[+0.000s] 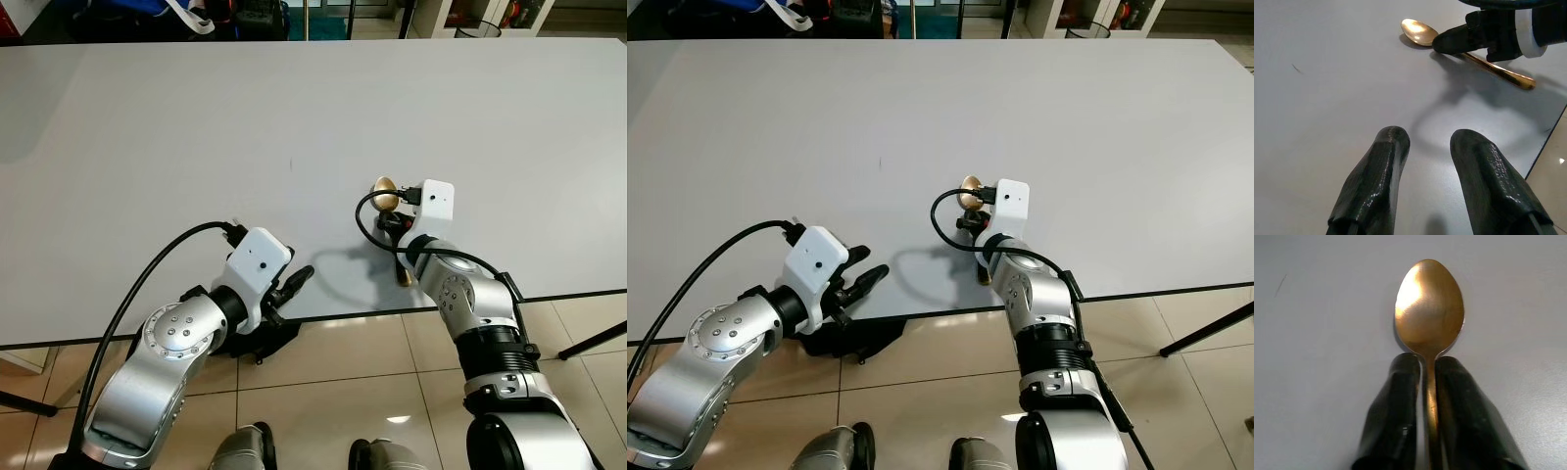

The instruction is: Setting the table

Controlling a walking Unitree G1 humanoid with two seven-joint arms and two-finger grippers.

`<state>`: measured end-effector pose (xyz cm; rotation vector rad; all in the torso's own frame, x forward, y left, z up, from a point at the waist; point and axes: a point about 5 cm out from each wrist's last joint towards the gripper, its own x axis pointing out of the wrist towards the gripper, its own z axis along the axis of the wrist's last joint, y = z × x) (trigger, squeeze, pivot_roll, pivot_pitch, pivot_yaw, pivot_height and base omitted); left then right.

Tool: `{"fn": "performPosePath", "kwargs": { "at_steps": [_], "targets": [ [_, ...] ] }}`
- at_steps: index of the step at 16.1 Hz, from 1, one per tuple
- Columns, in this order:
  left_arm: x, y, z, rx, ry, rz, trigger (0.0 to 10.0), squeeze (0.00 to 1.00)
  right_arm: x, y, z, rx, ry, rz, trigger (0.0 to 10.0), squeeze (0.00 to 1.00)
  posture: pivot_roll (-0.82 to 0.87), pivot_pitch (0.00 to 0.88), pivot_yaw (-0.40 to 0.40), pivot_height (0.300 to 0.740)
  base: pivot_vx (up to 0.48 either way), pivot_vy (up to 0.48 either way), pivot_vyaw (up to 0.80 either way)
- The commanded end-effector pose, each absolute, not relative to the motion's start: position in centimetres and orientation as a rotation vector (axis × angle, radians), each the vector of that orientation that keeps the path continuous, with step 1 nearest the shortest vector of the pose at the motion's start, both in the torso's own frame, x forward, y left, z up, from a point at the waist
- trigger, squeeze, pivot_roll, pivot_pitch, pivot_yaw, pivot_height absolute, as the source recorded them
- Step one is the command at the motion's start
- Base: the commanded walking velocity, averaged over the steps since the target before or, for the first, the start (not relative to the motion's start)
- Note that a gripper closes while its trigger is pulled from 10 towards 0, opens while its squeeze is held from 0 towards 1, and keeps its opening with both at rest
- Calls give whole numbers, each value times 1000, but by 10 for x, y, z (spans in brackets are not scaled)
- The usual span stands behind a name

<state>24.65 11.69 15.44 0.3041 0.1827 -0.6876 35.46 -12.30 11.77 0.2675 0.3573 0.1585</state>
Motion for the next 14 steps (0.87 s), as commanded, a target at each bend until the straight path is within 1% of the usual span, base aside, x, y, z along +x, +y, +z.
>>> {"fn": "performPosePath", "kwargs": {
  "at_steps": [1, 7, 9, 10, 11, 12, 14],
  "targets": [
    [242, 114, 153, 297, 193, -716, 10000, 0, 353, -128, 112, 272, 393, 133, 10000, 1000, 16, 161, -18, 740, 0, 0, 0],
    [244, 114, 154, 293, 191, -722, 10000, 0, 355, -131, 124, 289, 356, 135, 10000, 1000, 14, 151, -11, 740, 0, 0, 0],
    [244, 114, 154, 293, 191, -726, 10000, 0, 355, -133, 128, 277, 350, 124, 10000, 1000, 14, 147, -10, 740, 0, 0, 0],
    [243, 115, 155, 295, 189, -726, 10000, 0, 353, -135, 132, 232, 339, 124, 10000, 1000, 18, 146, -12, 740, 0, 0, 0],
    [243, 116, 156, 296, 184, -721, 10000, 0, 351, -137, 144, 234, 295, 127, 10000, 0, 23, 149, -15, 740, 0, 0, 0],
    [244, 117, 160, 295, 164, -708, 10000, 0, 348, -139, 158, 263, 244, 141, 10000, 0, 23, 150, -15, 740, 0, 0, 0],
    [251, 117, 178, 226, 54, -607, 10000, 0, 330, -145, 200, 380, 46, 187, 10000, 0, 12, 168, -10, 740, 0, 0, 0]
  ]
}}
